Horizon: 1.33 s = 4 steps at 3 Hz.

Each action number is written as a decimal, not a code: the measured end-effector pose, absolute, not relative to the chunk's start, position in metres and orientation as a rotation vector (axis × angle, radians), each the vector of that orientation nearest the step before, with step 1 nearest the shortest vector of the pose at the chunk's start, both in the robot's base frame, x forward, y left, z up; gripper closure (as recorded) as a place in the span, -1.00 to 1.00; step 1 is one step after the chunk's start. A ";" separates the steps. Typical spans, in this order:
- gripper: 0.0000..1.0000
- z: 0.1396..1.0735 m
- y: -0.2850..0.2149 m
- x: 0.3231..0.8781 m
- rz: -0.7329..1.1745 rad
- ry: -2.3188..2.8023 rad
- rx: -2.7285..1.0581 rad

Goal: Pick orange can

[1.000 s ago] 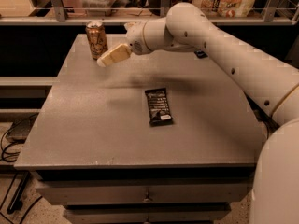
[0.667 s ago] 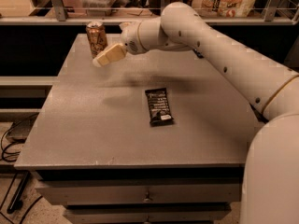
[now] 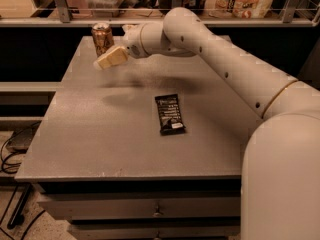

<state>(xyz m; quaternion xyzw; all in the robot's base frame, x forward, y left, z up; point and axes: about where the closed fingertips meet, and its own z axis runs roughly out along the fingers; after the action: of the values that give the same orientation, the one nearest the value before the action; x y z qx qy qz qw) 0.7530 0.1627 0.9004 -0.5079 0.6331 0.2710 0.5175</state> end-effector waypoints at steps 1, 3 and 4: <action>-1.00 0.899 0.171 0.768 0.660 1.497 -1.169; -0.66 0.905 0.203 0.797 0.709 1.428 -1.130; -0.20 0.909 0.216 0.804 0.727 1.403 -1.135</action>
Offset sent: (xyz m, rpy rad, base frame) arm 0.0568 0.0301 0.0096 0.1576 -0.0582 -0.0358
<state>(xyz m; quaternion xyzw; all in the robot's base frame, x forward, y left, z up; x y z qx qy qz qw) 0.8038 0.2161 0.9091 -0.4820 0.5960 0.3090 0.5631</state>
